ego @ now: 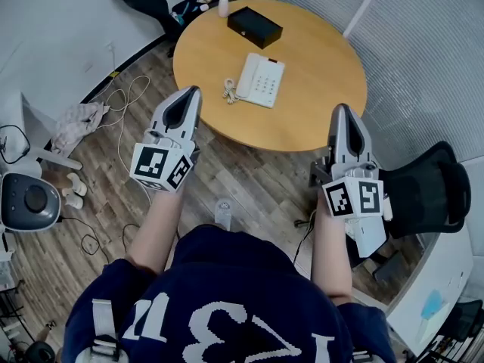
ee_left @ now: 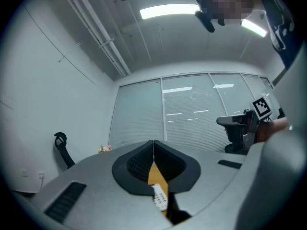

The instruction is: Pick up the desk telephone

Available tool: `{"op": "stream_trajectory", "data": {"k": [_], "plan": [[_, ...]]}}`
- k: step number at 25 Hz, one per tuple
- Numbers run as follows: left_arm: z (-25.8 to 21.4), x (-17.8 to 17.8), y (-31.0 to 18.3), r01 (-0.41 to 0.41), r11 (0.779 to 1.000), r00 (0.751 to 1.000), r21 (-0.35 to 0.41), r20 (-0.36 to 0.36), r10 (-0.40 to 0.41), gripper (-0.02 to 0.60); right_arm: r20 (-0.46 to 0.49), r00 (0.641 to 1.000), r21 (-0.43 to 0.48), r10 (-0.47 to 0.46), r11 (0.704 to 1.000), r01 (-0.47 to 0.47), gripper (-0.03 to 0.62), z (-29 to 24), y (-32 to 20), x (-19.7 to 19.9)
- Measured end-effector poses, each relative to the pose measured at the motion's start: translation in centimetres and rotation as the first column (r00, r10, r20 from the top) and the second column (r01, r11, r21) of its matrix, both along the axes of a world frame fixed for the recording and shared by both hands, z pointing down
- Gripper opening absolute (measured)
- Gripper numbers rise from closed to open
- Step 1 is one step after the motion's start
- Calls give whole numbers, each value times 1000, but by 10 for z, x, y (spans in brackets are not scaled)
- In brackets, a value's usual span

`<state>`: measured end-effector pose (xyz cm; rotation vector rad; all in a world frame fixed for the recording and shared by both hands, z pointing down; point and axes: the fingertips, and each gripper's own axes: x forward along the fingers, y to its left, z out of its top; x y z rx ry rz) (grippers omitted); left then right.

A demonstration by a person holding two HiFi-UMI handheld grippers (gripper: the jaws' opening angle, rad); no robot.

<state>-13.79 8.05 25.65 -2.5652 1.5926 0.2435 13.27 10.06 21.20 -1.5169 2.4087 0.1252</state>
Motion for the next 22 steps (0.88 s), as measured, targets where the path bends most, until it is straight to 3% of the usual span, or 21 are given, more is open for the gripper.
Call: {"op": "stream_trajectory", "data": {"k": [10, 22], "plan": [[-5, -13, -83, -68, 998, 998, 16, -9, 68, 17, -3, 996, 7, 88, 996, -87, 26, 0, -59, -16], [26, -4, -155, -45, 998, 999, -50, -14, 45, 17, 17, 997, -52, 72, 996, -71, 26, 23, -137, -6]]}}
